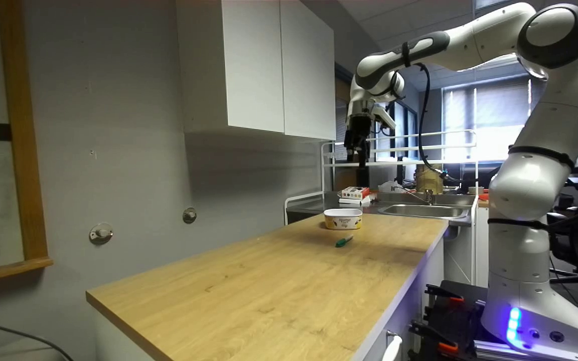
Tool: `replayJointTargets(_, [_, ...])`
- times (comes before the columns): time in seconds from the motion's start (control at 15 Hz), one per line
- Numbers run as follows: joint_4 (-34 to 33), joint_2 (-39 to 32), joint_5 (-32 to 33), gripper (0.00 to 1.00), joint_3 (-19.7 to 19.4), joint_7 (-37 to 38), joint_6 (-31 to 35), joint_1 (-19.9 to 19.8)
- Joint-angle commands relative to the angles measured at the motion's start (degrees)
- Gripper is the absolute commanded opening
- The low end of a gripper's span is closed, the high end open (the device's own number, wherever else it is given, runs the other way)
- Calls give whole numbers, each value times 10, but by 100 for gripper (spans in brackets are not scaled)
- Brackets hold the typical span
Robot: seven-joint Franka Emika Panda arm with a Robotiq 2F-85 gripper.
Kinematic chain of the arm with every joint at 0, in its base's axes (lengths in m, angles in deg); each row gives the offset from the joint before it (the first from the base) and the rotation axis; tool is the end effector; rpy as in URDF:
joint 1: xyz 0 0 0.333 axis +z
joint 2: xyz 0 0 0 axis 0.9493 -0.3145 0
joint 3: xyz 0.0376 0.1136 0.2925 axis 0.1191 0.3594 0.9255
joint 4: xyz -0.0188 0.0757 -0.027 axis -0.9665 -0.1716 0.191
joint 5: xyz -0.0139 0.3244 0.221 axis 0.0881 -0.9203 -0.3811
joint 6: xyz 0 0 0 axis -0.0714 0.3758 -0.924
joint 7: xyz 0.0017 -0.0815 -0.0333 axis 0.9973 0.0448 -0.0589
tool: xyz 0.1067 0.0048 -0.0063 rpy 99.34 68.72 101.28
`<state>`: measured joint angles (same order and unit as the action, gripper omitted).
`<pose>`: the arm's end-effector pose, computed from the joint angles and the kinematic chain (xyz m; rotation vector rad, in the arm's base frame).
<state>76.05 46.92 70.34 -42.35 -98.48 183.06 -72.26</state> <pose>0.4123 -0.0885 0.5638 -2.8806 0.0798 -0.0039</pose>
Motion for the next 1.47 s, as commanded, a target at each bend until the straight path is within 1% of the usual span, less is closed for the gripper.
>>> replayJointTargets(0.0, [-20, -49, 14, 100, 18, -30, 0, -6])
replayJointTargets(0.13, [-31, -80, 31, 100, 25, -60, -6, -2])
replayJointTargets(0.4, [-54, -147, 71, 100, 30, -156, -17, 0])
replayJointTargets(0.73, [-76, -222, 121, 100, 36, -295, 2, -6])
replayJointTargets(1.07, [-92, -287, 172, 100, 61, -402, 40, -6])
replayJointTargets(1.4, [-76, -328, 214, 100, 89, -490, 115, -8])
